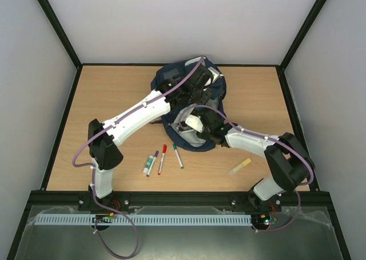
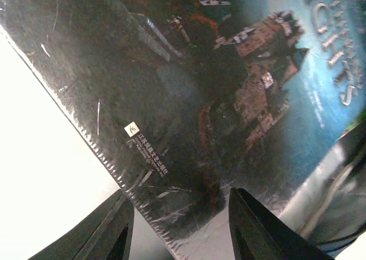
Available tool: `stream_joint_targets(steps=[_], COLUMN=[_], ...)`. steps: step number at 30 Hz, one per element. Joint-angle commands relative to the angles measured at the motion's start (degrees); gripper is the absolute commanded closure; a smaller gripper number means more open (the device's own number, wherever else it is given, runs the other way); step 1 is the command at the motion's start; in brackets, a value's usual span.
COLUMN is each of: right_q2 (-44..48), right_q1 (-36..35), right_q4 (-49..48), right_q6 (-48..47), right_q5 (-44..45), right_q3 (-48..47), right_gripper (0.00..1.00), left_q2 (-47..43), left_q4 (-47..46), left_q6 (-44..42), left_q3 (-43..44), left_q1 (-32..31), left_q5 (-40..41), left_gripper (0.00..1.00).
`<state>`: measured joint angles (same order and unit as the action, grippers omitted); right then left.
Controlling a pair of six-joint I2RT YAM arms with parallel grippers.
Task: Pack the student bag
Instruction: Place the book in the student bag.
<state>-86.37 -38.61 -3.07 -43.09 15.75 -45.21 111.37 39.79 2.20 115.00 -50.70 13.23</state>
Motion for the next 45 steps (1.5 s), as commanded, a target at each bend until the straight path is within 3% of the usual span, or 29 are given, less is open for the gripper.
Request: stream_joint_targets(steps=[1, 21, 28, 38, 41, 45], right_q2=[-3.37, -12.20, -6.23, 13.47, 18.99, 19.94], right_q1=[-0.06, 0.11, 0.03, 0.15, 3.46, 14.50], right_q4=[-6.45, -22.98, -14.16, 6.39, 11.51, 18.76], right_q6=[2.74, 6.47, 10.16, 14.89, 19.31, 27.60], right_q5=[4.00, 10.89, 5.45, -10.45, -11.95, -15.55], right_q3=[-4.26, -4.33, -3.22, 4.04, 4.92, 0.69], right_gripper=[0.55, 0.54, 0.52, 0.45, 0.46, 0.48], left_q2=[-6.08, -8.78, -8.98, -8.79, -8.86, -9.60], left_q4=[-4.99, -5.26, -5.29, -5.56, -5.14, -6.52], left_q6=[1.13, 2.11, 1.86, 2.00, 2.39, 4.23], left_q3=[2.77, 0.70, 0.19, -1.23, -2.80, -8.76], left_q1=[-0.11, -0.16, -0.19, -0.12, -0.16, -0.13], left_q5=[-0.68, -1.50, -0.52, -0.20, -0.43, -2.81], left_gripper=[0.98, 0.98, 0.98, 0.98, 0.96, 0.94])
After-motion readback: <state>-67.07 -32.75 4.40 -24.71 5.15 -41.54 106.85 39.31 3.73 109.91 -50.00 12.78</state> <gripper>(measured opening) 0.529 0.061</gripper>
